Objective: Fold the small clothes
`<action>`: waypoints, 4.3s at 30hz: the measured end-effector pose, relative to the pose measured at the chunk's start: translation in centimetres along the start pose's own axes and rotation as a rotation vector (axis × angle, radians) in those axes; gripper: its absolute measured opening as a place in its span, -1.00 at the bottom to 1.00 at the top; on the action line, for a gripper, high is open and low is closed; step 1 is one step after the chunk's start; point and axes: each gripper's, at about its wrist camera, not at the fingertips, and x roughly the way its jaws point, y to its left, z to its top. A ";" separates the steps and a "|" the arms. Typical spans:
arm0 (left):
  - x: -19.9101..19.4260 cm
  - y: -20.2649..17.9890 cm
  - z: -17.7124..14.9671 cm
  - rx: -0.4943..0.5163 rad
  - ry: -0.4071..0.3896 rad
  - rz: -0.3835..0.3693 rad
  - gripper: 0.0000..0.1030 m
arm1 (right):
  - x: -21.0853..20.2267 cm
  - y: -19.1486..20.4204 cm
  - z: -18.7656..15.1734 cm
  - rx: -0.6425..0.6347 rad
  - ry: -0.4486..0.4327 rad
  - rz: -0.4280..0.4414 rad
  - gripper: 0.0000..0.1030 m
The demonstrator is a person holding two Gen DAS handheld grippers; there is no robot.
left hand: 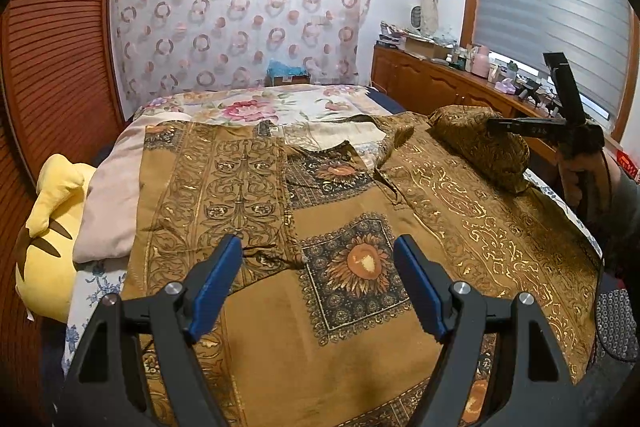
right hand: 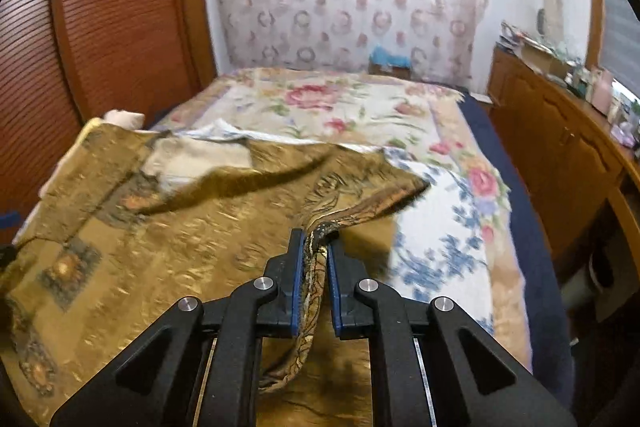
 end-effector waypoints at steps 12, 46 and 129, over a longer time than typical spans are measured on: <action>-0.5 1.0 0.2 -0.017 -0.006 0.006 0.53 | 0.0 4.8 -0.6 -0.080 0.028 0.107 -0.35; 10.4 15.2 9.1 -0.065 0.111 0.197 0.46 | 7.7 -1.2 -1.7 -0.036 0.177 0.000 -0.16; -3.1 9.0 6.4 -0.019 -0.116 0.030 -0.98 | -7.2 -1.2 1.5 -0.069 -0.138 0.072 -0.97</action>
